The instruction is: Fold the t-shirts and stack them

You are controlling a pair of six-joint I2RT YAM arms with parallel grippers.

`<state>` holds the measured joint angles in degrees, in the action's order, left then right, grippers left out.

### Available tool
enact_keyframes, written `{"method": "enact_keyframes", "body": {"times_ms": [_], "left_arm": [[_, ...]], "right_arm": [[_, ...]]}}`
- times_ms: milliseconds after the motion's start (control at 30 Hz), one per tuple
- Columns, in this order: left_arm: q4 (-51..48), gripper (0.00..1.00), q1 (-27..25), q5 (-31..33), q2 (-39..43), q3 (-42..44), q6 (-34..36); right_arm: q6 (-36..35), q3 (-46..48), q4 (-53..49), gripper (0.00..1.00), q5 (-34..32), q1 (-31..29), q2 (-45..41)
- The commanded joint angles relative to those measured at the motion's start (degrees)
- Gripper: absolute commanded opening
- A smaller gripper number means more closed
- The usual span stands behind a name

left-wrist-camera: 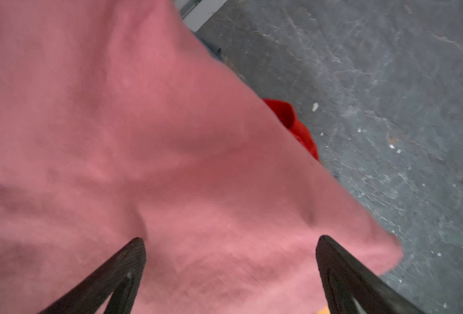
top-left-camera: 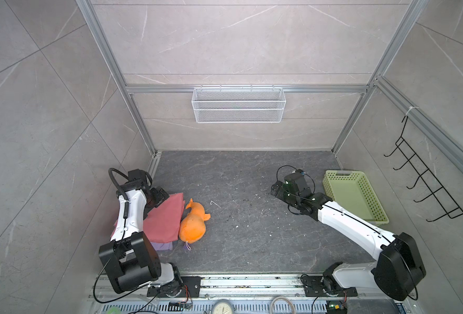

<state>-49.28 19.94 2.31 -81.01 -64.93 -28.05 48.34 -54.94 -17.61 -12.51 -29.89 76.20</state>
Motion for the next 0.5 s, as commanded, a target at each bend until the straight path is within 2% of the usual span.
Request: {"method": "enact_keyframes", "body": {"times_ms": [0, 100, 167, 367, 467], "left_arm": [[3.4, 1.00, 1.9, 6.2, -0.4, 0.8, -1.7], [4.1, 1.00, 2.2, 11.9, -1.4, 2.6, -3.8], [6.1, 1.00, 3.8, 12.9, -2.0, 5.3, -5.7], [12.9, 1.00, 9.7, 7.1, -7.5, 11.3, -7.8], [16.4, 1.00, 13.0, 3.7, -7.0, 14.7, -7.6]], "right_arm": [[-2.0, -1.3, -4.0, 0.90, -4.7, 0.6, -2.9], [-1.9, -1.3, -5.6, 0.89, -6.2, 0.8, -3.9], [-1.6, -1.1, -5.9, 0.89, -6.6, 0.9, -4.4], [-1.5, -1.4, -6.7, 0.90, -6.5, 1.0, -5.3], [-1.6, -1.7, -7.6, 0.90, -6.9, 1.0, -5.9]]}}
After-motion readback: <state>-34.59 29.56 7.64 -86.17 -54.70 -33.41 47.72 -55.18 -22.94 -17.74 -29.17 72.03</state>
